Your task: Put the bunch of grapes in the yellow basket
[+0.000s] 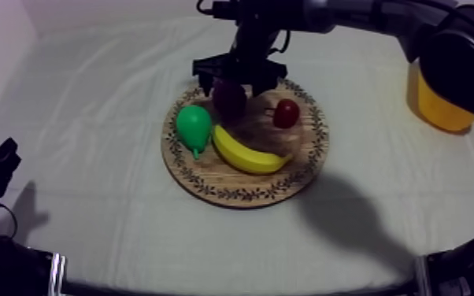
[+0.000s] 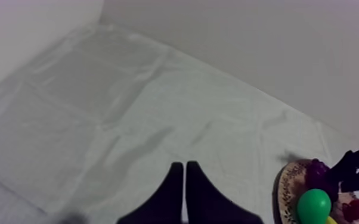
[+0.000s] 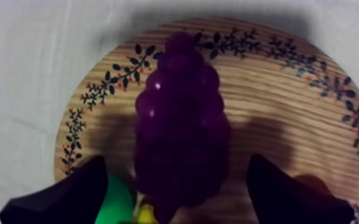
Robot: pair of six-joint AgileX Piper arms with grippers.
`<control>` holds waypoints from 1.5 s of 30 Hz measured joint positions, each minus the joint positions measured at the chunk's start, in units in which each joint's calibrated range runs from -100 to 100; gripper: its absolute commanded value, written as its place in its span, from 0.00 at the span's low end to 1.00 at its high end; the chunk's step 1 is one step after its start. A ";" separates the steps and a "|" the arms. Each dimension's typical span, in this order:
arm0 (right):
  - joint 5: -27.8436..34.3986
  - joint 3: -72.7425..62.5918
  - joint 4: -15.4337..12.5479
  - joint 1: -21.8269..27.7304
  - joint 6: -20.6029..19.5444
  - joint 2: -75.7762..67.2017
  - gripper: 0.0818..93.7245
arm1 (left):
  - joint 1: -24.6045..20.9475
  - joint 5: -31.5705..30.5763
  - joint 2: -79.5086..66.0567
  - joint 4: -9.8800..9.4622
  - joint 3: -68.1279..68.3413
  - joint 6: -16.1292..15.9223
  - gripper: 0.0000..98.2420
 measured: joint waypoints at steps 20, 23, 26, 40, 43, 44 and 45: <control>4.90 -7.18 2.69 -0.18 -2.01 5.74 0.43 | 0.00 0.00 0.00 0.00 0.00 0.00 0.00; 5.47 -5.82 2.69 -0.18 -1.56 3.67 0.39 | 0.00 0.00 0.00 0.00 0.00 0.00 0.00; 6.28 -3.08 2.74 -0.37 -1.37 0.53 0.37 | 0.00 0.00 0.00 0.00 0.00 0.00 0.00; 9.07 16.31 1.17 4.26 3.17 -26.75 0.37 | 0.00 0.00 0.00 0.00 0.00 0.00 0.00; 8.65 19.99 1.22 7.05 4.20 -33.53 0.38 | 0.00 0.00 0.00 0.00 0.00 0.00 0.00; 8.38 20.85 1.39 7.84 4.57 -35.22 0.38 | 0.00 0.00 0.00 0.00 0.00 0.00 0.00; 7.98 21.85 1.62 8.90 4.86 -37.30 0.38 | 0.00 0.00 0.00 0.00 0.00 0.00 0.00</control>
